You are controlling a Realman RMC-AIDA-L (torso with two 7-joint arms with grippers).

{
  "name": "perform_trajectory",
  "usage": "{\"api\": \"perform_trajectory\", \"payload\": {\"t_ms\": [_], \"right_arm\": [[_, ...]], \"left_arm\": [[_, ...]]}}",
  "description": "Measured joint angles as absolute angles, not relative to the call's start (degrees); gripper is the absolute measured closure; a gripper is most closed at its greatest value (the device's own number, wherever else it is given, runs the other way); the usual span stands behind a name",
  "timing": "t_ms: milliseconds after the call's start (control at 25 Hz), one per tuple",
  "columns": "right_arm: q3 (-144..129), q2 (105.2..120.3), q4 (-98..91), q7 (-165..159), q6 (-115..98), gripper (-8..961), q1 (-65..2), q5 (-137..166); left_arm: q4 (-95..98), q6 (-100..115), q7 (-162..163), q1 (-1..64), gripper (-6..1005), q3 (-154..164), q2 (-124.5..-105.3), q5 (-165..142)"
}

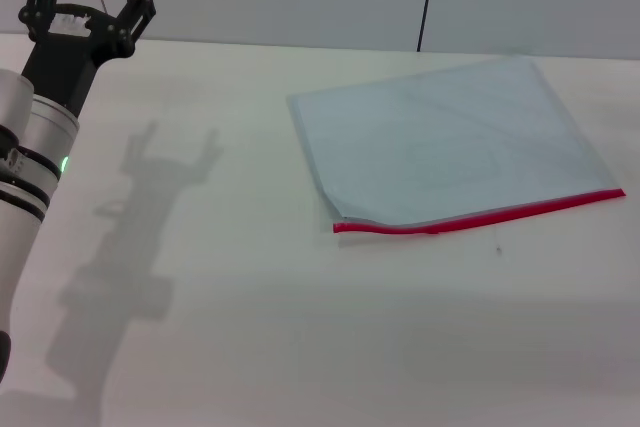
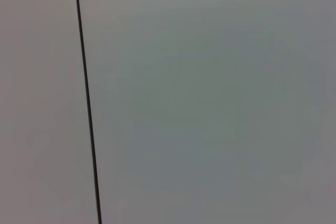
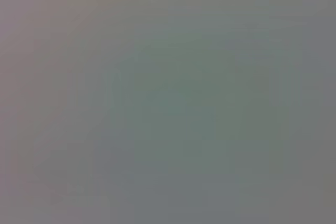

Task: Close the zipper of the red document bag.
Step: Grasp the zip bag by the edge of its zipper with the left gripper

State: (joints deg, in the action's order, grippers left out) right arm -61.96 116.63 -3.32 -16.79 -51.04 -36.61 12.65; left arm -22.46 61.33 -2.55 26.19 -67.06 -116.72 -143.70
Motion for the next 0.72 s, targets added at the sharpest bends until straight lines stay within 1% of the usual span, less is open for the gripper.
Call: {"api": "perform_trajectory", "payload": {"t_ms": [720], "right_arm": [[-61.3, 116.63, -3.2, -16.8, -51.1, 436, -36.5, 12.7]], "left_arm": [[-22.5, 61.3, -2.5, 26.4, 123, -67.1, -116.72, -143.7]]}}
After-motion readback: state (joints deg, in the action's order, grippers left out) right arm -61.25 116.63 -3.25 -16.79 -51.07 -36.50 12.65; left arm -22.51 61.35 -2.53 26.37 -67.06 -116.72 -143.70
